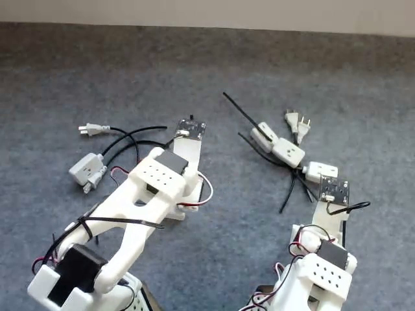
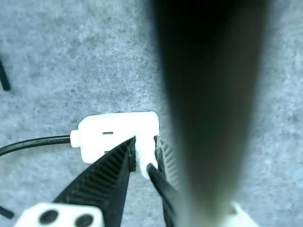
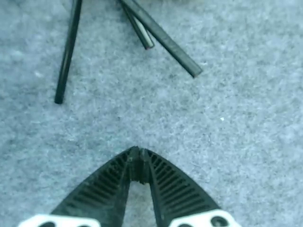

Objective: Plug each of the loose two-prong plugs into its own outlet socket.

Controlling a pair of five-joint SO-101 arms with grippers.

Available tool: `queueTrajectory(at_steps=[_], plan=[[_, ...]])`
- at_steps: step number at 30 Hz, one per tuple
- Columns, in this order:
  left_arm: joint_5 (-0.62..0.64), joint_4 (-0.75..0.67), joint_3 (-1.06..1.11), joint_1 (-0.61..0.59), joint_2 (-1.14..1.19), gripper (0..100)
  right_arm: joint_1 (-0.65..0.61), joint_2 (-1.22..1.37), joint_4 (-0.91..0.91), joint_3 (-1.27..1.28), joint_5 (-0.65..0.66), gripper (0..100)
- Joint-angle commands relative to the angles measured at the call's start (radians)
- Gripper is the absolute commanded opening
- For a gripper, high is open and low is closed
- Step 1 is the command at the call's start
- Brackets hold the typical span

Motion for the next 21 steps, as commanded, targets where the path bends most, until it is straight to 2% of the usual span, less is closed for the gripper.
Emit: queueTrajectory(at_steps=[1, 6, 12, 15, 21], plan=[[-0.181, 0.025, 0.027, -0.077, 0.004, 7, 0.012, -0.012, -0.016, -0.002, 0.005, 0.8], [-0.373, 0.203, -0.097, -0.153, 0.002, 20, 0.01, -0.012, -0.016, -0.002, 0.005, 0.8], [-0.605, 0.433, -0.358, -0.223, 0.004, 25, 0.007, -0.012, -0.016, -0.002, 0.005, 0.8], [-0.786, 0.463, -0.437, -0.234, 0.012, 25, 0.007, -0.012, -0.016, -0.002, 0.005, 0.8], [-1.134, 0.46, -0.443, -0.219, 0.013, 25, 0.01, -0.012, -0.016, -0.002, 0.005, 0.8]])
